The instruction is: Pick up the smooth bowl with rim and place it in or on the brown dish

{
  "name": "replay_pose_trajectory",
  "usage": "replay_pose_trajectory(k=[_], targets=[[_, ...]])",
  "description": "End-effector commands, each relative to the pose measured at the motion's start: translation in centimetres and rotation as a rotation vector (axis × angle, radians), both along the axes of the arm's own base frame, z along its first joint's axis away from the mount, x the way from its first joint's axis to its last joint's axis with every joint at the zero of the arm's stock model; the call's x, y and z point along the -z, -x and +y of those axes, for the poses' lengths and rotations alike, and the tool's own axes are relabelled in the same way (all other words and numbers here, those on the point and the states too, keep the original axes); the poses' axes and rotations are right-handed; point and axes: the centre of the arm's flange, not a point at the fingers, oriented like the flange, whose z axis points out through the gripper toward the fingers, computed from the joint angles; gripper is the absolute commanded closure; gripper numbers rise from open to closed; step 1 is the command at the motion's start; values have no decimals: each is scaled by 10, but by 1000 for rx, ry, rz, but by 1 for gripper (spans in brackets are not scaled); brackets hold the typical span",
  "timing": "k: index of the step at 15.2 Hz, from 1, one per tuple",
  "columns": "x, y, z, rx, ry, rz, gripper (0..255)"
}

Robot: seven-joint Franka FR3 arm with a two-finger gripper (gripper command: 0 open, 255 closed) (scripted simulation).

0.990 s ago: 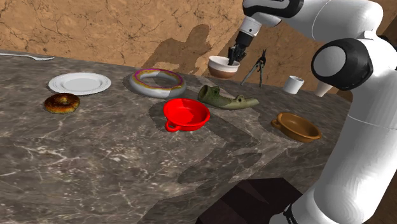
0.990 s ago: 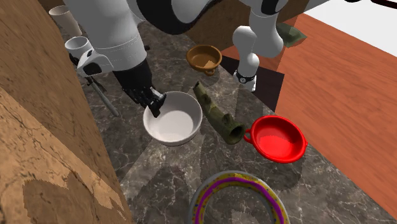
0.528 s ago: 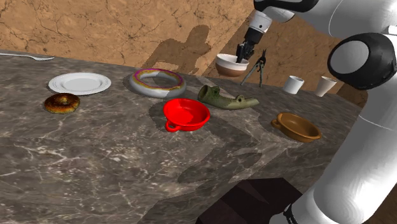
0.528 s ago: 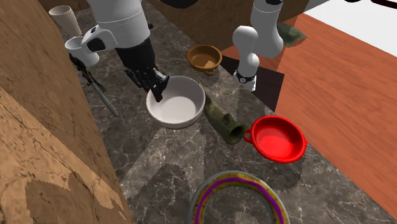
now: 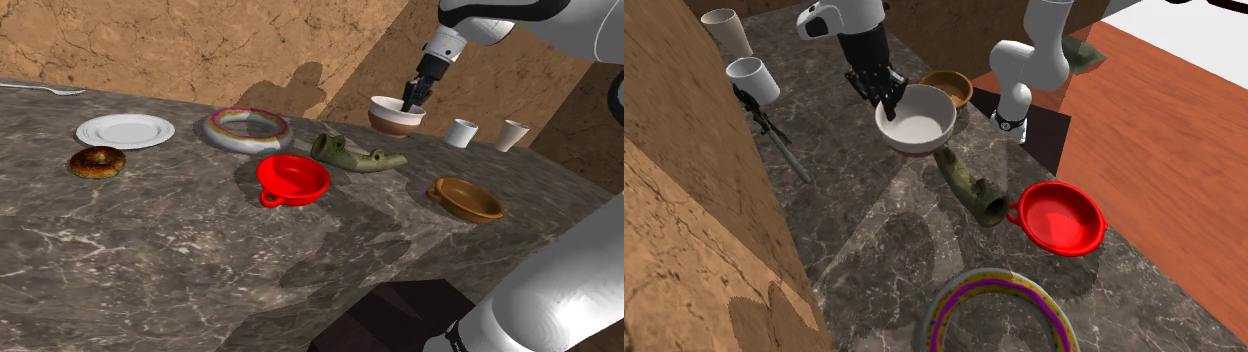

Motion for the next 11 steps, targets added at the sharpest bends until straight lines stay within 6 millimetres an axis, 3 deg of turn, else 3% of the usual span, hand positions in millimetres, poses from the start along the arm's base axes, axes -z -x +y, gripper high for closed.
replay_pose_trajectory(k=[1,11], targets=[[-4,27,-3,-1,0,0,255],[-9,155,-32,-1,0,0,255]])
